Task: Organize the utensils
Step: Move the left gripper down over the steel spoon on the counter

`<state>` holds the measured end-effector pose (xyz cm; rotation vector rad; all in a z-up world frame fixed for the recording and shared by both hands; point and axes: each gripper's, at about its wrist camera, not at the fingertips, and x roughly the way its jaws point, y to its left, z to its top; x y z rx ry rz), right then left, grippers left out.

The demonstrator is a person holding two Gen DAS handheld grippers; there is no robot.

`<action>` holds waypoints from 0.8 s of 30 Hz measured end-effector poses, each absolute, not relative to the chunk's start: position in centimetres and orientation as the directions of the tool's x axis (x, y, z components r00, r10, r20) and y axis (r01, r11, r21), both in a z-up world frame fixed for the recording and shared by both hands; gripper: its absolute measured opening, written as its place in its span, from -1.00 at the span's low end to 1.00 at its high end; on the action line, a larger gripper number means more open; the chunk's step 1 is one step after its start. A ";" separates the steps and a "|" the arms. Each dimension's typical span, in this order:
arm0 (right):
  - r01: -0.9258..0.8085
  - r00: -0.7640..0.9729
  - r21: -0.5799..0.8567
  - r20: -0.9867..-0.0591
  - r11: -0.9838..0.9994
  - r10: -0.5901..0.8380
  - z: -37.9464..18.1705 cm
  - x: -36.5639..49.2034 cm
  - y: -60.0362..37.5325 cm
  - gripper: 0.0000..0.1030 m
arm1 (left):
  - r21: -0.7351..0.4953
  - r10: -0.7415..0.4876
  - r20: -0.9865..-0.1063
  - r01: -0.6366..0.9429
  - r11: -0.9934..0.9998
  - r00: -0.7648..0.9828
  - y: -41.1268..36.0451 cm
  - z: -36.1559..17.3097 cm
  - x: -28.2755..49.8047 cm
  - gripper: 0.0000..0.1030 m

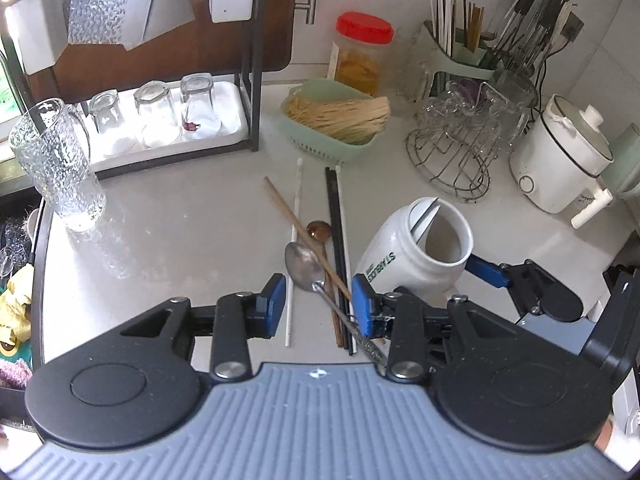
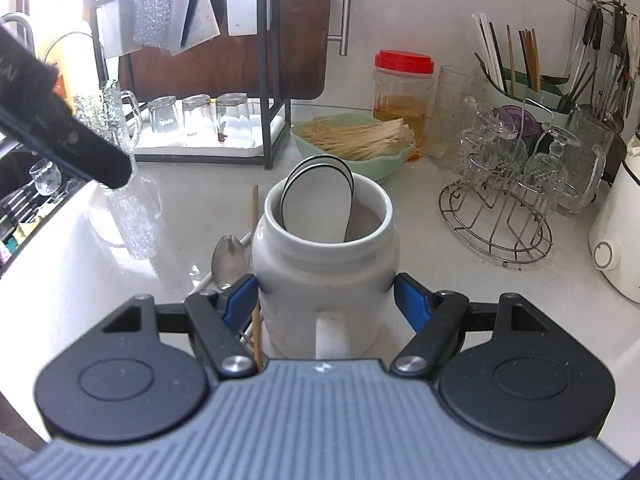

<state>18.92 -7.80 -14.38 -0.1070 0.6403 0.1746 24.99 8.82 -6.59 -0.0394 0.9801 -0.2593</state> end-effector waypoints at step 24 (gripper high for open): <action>-0.172 0.796 -0.033 -0.593 0.984 0.120 -14.5 19.3 -8.1 0.51 | -0.172 -0.245 -0.859 0.198 0.965 0.450 9.4 -10.4 28.6 -0.19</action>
